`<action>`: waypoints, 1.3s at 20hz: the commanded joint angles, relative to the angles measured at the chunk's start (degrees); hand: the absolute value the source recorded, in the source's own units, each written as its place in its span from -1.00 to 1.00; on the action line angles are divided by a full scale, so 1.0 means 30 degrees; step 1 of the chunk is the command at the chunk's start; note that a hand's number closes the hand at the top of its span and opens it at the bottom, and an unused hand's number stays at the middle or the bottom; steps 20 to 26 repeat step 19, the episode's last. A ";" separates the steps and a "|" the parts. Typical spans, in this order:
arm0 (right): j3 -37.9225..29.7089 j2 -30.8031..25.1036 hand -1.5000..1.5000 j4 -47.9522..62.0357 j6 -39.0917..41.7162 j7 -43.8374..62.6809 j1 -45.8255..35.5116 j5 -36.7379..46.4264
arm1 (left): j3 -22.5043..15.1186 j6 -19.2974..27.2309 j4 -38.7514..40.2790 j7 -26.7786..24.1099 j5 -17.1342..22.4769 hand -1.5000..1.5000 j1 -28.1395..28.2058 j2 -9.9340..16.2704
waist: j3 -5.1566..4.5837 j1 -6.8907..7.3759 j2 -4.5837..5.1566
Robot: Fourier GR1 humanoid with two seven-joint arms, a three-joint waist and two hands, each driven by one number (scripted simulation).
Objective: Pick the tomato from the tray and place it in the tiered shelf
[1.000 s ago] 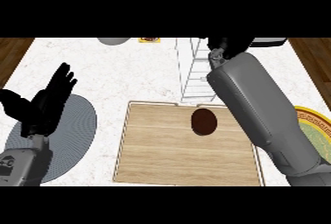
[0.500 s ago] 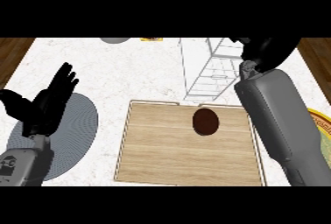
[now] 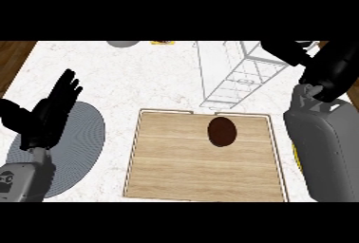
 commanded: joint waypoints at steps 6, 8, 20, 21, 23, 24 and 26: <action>-0.0620 -0.1725 -1.00 -1.1635 0.5556 0.2022 0.6377 -0.3257 | 0.0007 0.0755 -0.0052 0.0201 -0.0587 0.00 -0.0124 -0.0502 | 0.0029 -0.0481 -0.0045; -0.1276 -0.1958 -1.00 -1.4254 0.5422 0.1701 0.8271 -0.4286 | 0.0042 0.0063 -0.0471 -0.0174 -0.0292 0.00 0.0646 -0.0321 | 0.0033 -0.0307 -0.0024; 0.0548 -0.2993 -1.00 -1.9995 0.7979 -0.0193 1.3514 -0.5477 | 0.0617 -0.0602 0.0073 -0.0192 -0.0253 0.00 0.0035 0.0001 | 0.0010 -0.0091 0.0074; 0.0548 -0.2993 -1.00 -1.9995 0.7979 -0.0193 1.3514 -0.5477 | 0.0617 -0.0602 0.0073 -0.0192 -0.0253 0.00 0.0035 0.0001 | 0.0010 -0.0091 0.0074; 0.0548 -0.2993 -1.00 -1.9995 0.7979 -0.0193 1.3514 -0.5477 | 0.0617 -0.0602 0.0073 -0.0192 -0.0253 0.00 0.0035 0.0001 | 0.0010 -0.0091 0.0074; 0.0548 -0.2993 -1.00 -1.9995 0.7979 -0.0193 1.3514 -0.5477 | 0.0617 -0.0602 0.0073 -0.0192 -0.0253 0.00 0.0035 0.0001 | 0.0010 -0.0091 0.0074; 0.0548 -0.2993 -1.00 -1.9995 0.7979 -0.0193 1.3514 -0.5477 | 0.0617 -0.0602 0.0073 -0.0192 -0.0253 0.00 0.0035 0.0001 | 0.0010 -0.0091 0.0074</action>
